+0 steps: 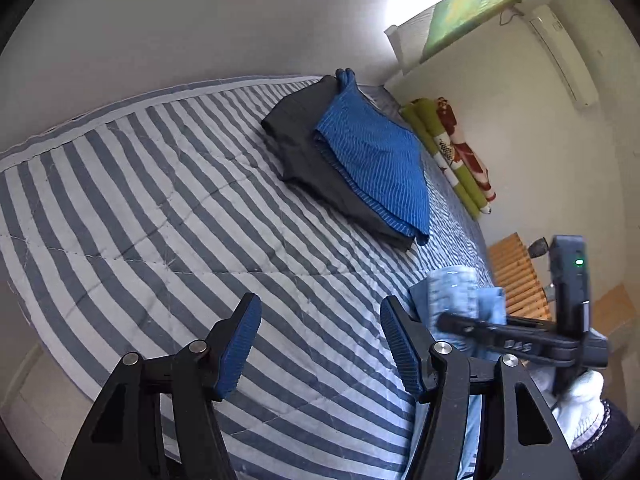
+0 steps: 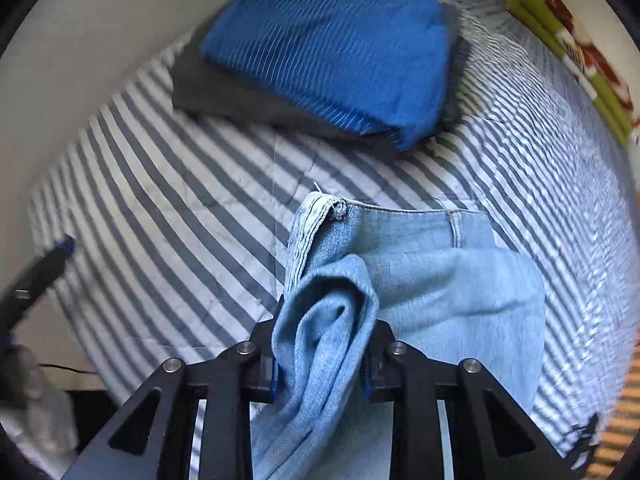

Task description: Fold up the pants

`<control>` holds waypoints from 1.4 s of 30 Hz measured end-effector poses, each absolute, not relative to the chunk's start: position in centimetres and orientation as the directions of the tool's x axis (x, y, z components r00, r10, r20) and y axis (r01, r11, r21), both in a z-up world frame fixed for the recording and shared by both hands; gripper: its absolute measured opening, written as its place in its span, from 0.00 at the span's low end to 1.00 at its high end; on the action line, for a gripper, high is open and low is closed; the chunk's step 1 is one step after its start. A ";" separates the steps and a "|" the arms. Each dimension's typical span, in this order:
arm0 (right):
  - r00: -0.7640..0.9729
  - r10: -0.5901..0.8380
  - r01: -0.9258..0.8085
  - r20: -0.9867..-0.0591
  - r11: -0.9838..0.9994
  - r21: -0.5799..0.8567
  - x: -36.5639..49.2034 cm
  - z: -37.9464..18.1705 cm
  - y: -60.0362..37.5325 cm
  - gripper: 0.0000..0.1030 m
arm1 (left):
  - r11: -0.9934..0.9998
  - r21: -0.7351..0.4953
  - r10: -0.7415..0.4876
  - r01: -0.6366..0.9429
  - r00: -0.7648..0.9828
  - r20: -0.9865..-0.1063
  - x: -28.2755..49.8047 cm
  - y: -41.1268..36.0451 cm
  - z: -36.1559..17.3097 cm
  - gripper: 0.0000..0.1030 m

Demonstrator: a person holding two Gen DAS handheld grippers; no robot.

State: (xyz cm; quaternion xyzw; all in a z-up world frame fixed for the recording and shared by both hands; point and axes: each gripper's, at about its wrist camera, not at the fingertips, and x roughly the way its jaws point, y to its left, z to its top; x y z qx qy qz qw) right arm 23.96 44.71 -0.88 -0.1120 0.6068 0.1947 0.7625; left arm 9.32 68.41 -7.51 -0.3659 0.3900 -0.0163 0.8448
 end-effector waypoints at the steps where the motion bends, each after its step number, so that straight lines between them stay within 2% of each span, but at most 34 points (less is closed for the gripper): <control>1: 0.197 0.191 -0.420 -0.961 0.903 0.093 23.8 -0.2 43.9 0.23 | 0.733 -0.632 -0.319 -0.252 0.693 -0.646 9.3 68.2 -7.4 0.63; 7: 0.183 0.244 -0.388 -0.952 0.908 0.158 24.2 0.3 43.3 0.24 | 0.752 -0.618 -0.333 -0.228 0.679 -0.655 9.7 67.1 -7.3 0.63; 9: 0.162 0.232 -0.417 -0.959 0.897 0.146 24.3 -0.5 43.7 0.28 | 0.755 -0.615 -0.333 -0.226 0.676 -0.657 9.8 66.9 -7.3 0.63; 11: 0.158 0.212 -0.438 -0.964 0.890 0.124 24.3 -0.8 43.9 0.51 | 0.756 -0.614 -0.334 -0.227 0.673 -0.660 9.9 66.9 -7.4 0.63; 12: 0.166 0.201 -0.447 -0.965 0.888 0.108 24.0 -0.9 44.0 0.54 | 0.755 -0.614 -0.335 -0.229 0.671 -0.662 10.0 66.8 -7.5 0.63; 15: 0.176 0.163 -0.482 -0.971 0.874 0.060 23.3 -1.6 44.6 0.54 | 0.756 -0.615 -0.341 -0.225 0.666 -0.663 10.2 66.6 -7.6 0.63; 19: 0.134 0.202 -0.468 -0.970 0.876 0.118 23.4 -2.1 45.6 0.54 | 0.762 -0.613 -0.352 -0.212 0.658 -0.666 10.6 66.1 -7.7 0.63; 21: 0.170 0.136 -0.487 -0.976 0.873 0.037 23.0 -2.4 46.7 0.54 | 0.752 -0.629 -0.385 -0.197 0.643 -0.662 10.9 65.8 -8.0 0.63; 23: 0.180 0.087 -0.511 -0.980 0.859 -0.017 22.6 -3.0 47.5 0.31 | 0.741 -0.647 -0.424 -0.179 0.623 -0.657 11.0 65.4 -8.4 0.63; 25: 0.170 0.104 -0.505 -0.980 0.863 0.004 22.4 -2.9 47.2 0.18 | 0.736 -0.660 -0.460 -0.153 0.602 -0.653 11.1 64.8 -8.8 0.64; 26: 0.184 0.119 -0.494 -0.976 0.870 0.013 22.1 -2.2 46.7 0.09 | 0.735 -0.664 -0.477 -0.139 0.590 -0.651 11.1 64.5 -9.0 0.64; 30: 0.273 0.207 -0.432 -0.940 0.899 0.073 20.2 1.9 42.3 0.08 | 0.733 -0.678 -0.567 -0.051 0.504 -0.651 11.2 62.0 -9.8 0.64; 32: 0.315 0.240 -0.390 -0.918 0.915 0.105 19.3 4.1 39.3 0.08 | 0.737 -0.676 -0.605 0.001 0.444 -0.661 11.3 60.0 -10.3 0.68; 38: 0.353 0.312 -0.285 -0.882 0.934 0.216 18.8 6.6 34.0 0.08 | 0.758 -0.648 -0.632 0.076 0.335 -0.699 11.9 55.0 -11.5 0.67; 39: 0.356 0.314 -0.278 -0.880 0.935 0.221 18.8 6.5 33.7 0.08 | 0.771 -0.632 -0.615 0.080 0.350 -0.707 11.9 54.6 -11.3 0.55; 40: 0.356 0.316 -0.277 -0.879 0.934 0.223 18.7 6.4 33.7 0.08 | 0.784 -0.615 -0.601 0.085 0.356 -0.716 12.0 54.3 -11.0 0.38; 42: 0.358 0.319 -0.271 -0.877 0.935 0.229 18.7 6.4 33.5 0.08 | 0.800 -0.593 -0.580 0.096 0.380 -0.721 12.0 54.0 -10.3 0.29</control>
